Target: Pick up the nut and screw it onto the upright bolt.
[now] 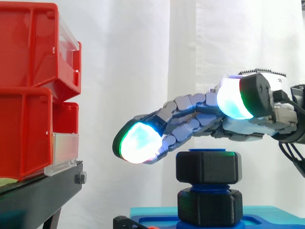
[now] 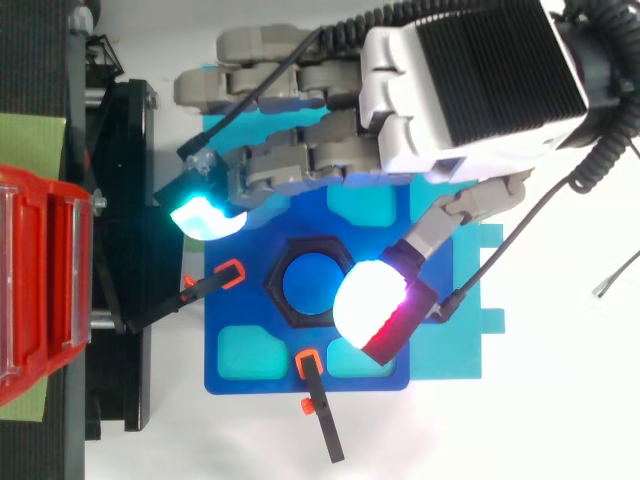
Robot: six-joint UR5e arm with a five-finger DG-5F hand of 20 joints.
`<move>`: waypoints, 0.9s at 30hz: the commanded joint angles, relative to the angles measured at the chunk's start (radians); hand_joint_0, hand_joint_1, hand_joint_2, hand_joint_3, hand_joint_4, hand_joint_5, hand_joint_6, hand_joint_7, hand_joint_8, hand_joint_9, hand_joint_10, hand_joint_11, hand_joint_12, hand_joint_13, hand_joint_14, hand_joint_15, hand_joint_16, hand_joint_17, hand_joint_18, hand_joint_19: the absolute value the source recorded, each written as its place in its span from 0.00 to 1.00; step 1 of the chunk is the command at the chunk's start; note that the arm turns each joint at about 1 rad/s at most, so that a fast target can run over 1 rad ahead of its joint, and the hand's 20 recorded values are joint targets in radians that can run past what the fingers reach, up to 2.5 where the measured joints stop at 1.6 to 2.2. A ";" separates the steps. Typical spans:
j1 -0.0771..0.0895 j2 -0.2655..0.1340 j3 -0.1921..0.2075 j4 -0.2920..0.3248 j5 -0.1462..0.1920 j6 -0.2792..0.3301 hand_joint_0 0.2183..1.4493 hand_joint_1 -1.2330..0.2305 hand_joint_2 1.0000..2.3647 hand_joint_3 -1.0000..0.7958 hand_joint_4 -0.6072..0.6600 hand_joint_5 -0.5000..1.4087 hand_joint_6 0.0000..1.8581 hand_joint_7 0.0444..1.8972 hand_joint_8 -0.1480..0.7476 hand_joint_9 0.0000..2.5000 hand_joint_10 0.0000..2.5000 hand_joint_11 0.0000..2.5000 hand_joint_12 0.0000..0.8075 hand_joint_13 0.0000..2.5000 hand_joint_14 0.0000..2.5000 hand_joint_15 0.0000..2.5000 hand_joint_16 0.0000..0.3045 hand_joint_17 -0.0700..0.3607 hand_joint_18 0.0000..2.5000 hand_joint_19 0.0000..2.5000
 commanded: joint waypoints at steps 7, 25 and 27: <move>0.018 0.000 -0.011 0.004 0.021 0.000 0.20 0.83 0.00 0.28 0.58 0.16 0.27 0.30 0.35 0.09 0.00 0.00 0.38 0.00 0.00 0.00 0.14 0.39 0.00 0.00; 0.041 0.000 -0.011 -0.042 0.027 -0.004 0.22 0.77 0.00 0.28 0.66 0.21 0.27 0.53 0.42 0.17 0.00 0.00 0.37 0.04 0.00 0.00 0.12 0.35 0.00 0.00; 0.041 0.000 -0.011 -0.040 0.027 -0.003 0.22 0.77 0.00 0.28 0.66 0.21 0.27 0.55 0.43 0.17 0.00 0.00 0.37 0.04 0.00 0.00 0.12 0.35 0.00 0.00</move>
